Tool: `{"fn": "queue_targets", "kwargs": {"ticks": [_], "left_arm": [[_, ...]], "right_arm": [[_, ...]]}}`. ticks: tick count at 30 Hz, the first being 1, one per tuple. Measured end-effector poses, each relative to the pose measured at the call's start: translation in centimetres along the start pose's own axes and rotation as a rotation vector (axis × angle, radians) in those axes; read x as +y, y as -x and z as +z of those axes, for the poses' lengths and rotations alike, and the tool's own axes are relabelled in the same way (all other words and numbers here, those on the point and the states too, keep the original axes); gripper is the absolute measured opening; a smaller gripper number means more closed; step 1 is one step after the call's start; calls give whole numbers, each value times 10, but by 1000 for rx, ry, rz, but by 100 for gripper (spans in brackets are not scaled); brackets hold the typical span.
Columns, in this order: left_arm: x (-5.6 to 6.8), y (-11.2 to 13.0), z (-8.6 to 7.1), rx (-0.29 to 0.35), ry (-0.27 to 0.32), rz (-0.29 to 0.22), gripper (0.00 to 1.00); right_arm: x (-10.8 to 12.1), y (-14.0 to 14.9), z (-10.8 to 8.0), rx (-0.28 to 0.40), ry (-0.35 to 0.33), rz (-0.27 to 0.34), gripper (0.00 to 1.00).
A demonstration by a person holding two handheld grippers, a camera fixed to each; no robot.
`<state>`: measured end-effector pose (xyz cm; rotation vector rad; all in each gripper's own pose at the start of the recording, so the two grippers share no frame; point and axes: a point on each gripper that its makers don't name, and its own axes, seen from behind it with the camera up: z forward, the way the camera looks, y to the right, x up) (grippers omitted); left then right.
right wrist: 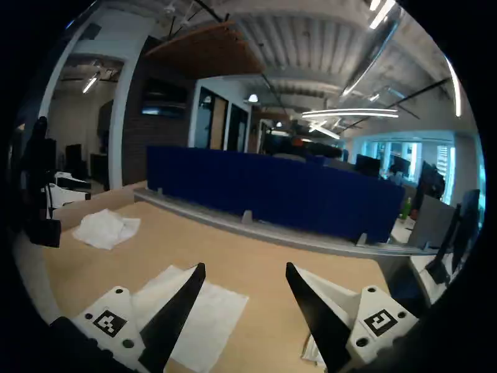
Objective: Fold towel
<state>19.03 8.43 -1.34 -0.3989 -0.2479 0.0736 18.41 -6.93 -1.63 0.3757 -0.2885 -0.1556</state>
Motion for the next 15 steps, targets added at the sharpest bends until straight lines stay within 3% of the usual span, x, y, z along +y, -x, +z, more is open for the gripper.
{"fn": "queue_targets", "kwargs": {"ticks": [3,9,15], "left_arm": [[8,3,3,-34,50,16,94],[17,12,10,-72,93,52,94],[31,39,17,-138,142,81,94]], "right_arm": [[-12,10,2,-62,-79,-12,100],[-17,18,8,-102,-112,-37,100],[-23,44,10,-174,-146,-53,100]]}}
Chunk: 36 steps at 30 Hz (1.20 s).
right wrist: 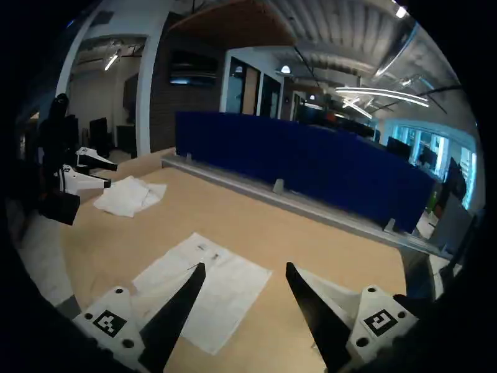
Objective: Fold towel
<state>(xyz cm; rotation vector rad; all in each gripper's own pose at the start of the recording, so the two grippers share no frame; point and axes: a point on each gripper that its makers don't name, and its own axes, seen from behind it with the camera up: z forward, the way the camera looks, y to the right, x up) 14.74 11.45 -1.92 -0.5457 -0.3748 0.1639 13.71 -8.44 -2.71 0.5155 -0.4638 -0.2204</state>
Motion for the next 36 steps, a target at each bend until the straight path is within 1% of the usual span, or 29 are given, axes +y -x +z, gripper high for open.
{"fn": "queue_targets", "kwargs": {"ticks": [5,9,15,18,24,30,36], "left_arm": [[13,33,10,-74,39,15,94],[25,65,17,-135,70,25,94],[43,112,23,-223,114,27,94],[51,130,26,-256,131,27,94],[63,156,34,-297,162,22,94],[78,184,40,-339,206,16,94],[87,212,48,-380,224,23,94]], "right_arm": [[-8,36,8,-82,-41,-23,100],[-16,68,14,-149,-70,-37,100],[-27,112,22,-225,-104,-21,100],[-32,130,25,-255,-116,-17,100],[-38,157,32,-293,-129,-21,100],[-42,182,39,-321,-129,-29,100],[-49,208,43,-348,-142,-45,100]]}}
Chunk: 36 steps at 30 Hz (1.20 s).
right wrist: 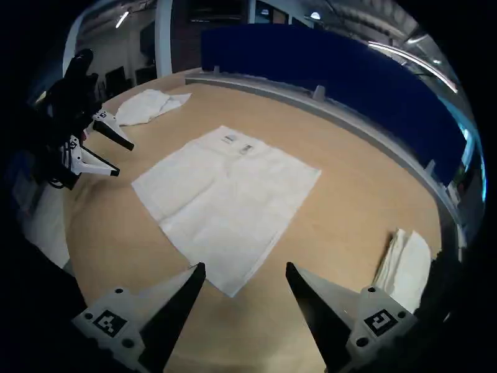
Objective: Fold towel
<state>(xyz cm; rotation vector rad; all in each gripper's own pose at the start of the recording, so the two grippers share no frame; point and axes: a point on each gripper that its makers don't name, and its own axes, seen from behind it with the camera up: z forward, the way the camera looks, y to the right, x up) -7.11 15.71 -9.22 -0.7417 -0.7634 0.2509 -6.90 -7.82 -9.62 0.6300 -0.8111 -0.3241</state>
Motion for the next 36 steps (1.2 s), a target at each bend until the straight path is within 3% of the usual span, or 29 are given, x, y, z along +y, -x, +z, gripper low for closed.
{"fn": "queue_targets", "kwargs": {"ticks": [8,12,22,30,32,36], "left_arm": [[0,21,25,-36,1,0,93],[2,27,29,-45,4,2,90],[5,40,32,-86,-8,11,54],[5,43,31,-97,-18,1,51],[4,43,32,-99,-27,3,48],[-5,43,33,-102,-67,-2,32]], "right_arm": [[-13,28,21,-25,-20,16,97],[-15,35,27,-27,-20,41,86],[-22,47,36,-55,-42,37,57],[-21,51,38,-50,-35,53,41],[-21,51,38,-50,-35,56,38],[-20,51,36,-53,-35,49,34]]}}
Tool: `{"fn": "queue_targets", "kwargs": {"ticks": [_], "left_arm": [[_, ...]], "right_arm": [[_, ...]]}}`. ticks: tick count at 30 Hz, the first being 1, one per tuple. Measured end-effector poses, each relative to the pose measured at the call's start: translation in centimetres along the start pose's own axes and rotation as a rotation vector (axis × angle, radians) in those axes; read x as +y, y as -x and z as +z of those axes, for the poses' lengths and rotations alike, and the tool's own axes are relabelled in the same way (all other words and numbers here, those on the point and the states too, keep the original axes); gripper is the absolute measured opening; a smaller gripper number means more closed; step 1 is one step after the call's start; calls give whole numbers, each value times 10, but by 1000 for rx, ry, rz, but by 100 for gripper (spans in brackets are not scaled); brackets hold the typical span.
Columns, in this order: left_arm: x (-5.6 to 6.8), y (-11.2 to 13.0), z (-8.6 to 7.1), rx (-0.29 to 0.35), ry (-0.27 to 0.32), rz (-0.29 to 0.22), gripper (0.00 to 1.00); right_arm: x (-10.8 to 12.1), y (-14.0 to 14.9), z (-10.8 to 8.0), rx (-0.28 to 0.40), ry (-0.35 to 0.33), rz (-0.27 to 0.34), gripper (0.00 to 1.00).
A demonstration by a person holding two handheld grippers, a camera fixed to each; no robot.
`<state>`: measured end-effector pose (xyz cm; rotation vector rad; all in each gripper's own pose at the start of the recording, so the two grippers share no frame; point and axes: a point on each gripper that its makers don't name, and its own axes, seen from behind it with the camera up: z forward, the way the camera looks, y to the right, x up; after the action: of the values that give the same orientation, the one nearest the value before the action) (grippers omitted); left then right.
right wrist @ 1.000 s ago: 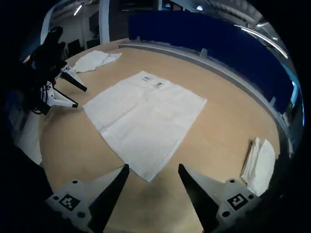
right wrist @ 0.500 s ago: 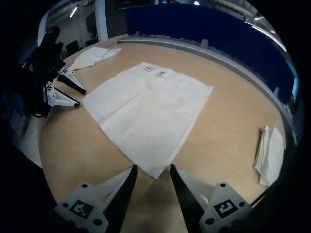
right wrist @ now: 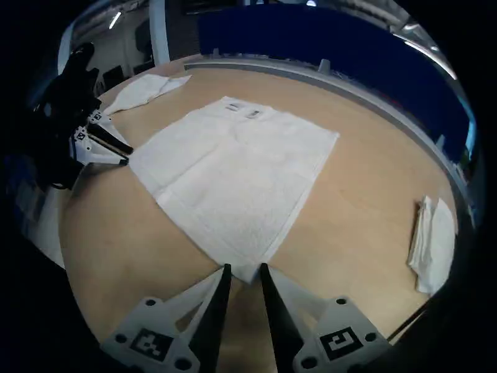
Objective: Fold towel
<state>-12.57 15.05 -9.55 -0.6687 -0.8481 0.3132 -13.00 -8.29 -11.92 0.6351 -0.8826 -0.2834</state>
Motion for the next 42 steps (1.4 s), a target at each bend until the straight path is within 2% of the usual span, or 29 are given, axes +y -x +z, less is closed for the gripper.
{"fn": "queue_targets", "kwargs": {"ticks": [3,4,5,9,15,24,33,42], "left_arm": [[-2,1,1,0,-8,-6,20],[-2,1,2,0,-9,-3,16],[-2,1,2,0,-10,0,16],[-1,2,2,-1,-12,1,15],[1,1,1,-3,-3,-25,13],[12,-7,-8,4,23,-54,11],[12,-30,-31,34,22,-127,11],[13,-57,-66,54,25,-186,11]], "right_arm": [[-2,1,-1,-2,0,-9,27],[-2,0,-1,-2,1,-9,20],[-2,0,0,-2,1,-9,16],[-3,-1,1,-3,0,-2,15],[-2,-4,0,-2,-9,25,13],[3,-21,-14,34,-6,47,12],[6,-52,-38,91,-1,62,12],[1,-77,-70,132,-3,65,12]]}}
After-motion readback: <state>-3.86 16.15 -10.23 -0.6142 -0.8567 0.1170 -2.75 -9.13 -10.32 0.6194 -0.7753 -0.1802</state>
